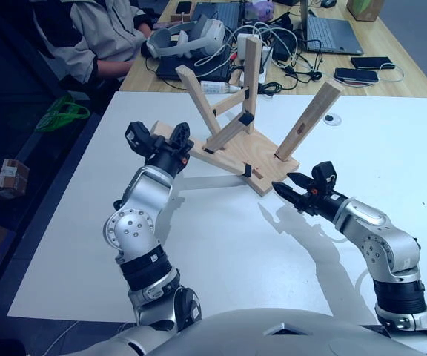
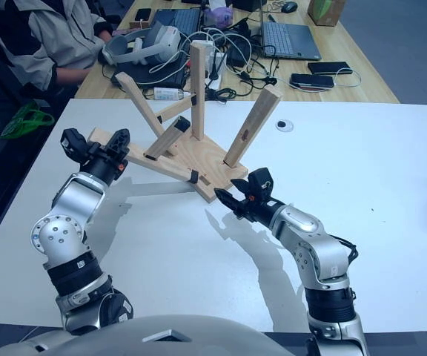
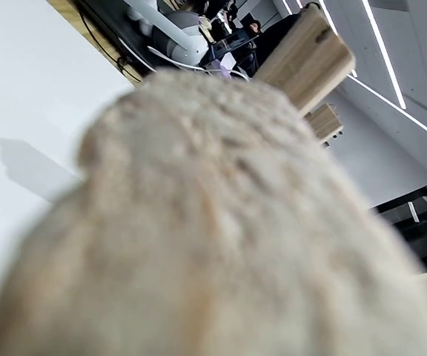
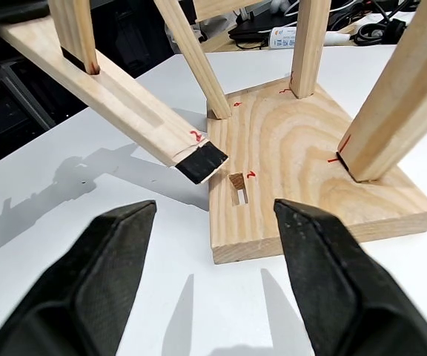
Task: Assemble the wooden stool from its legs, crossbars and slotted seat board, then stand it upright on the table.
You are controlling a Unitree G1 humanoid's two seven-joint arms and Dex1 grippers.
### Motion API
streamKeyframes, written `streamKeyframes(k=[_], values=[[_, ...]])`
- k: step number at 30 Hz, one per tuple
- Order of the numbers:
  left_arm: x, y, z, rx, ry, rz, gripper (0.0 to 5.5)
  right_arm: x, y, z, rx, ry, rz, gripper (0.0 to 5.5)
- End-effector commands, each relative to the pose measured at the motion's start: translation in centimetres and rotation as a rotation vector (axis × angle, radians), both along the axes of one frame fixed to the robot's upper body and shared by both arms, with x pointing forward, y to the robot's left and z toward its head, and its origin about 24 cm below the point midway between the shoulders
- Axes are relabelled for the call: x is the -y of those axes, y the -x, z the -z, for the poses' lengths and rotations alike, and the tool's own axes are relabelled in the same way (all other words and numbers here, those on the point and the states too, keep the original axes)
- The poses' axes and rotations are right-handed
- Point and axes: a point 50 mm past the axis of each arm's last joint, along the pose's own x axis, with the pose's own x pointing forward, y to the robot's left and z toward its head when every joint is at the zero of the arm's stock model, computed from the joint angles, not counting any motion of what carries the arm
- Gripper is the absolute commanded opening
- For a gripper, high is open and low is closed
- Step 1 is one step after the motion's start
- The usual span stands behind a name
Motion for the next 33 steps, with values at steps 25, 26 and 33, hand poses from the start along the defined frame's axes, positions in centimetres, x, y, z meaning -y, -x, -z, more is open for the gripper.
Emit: streamKeyframes(k=[25, 26, 33], values=[[-4.0, -1.2, -0.7, -0.194, -0.308, -0.210, 1.01, 0.2, -0.7, 0.2, 0.025, 0.018, 0.046, 3.00], [-3.9, -1.4, -1.1, -0.170, -0.316, -0.204, 1.01, 0.3, -0.7, 0.2, 0.025, 0.019, 0.046, 3.00], [-1.5, -1.8, -4.3, 0.114, -0.321, 0.001, 1.00, 0.3, -0.8, 0.3, 0.022, 0.024, 0.043, 3.00]])
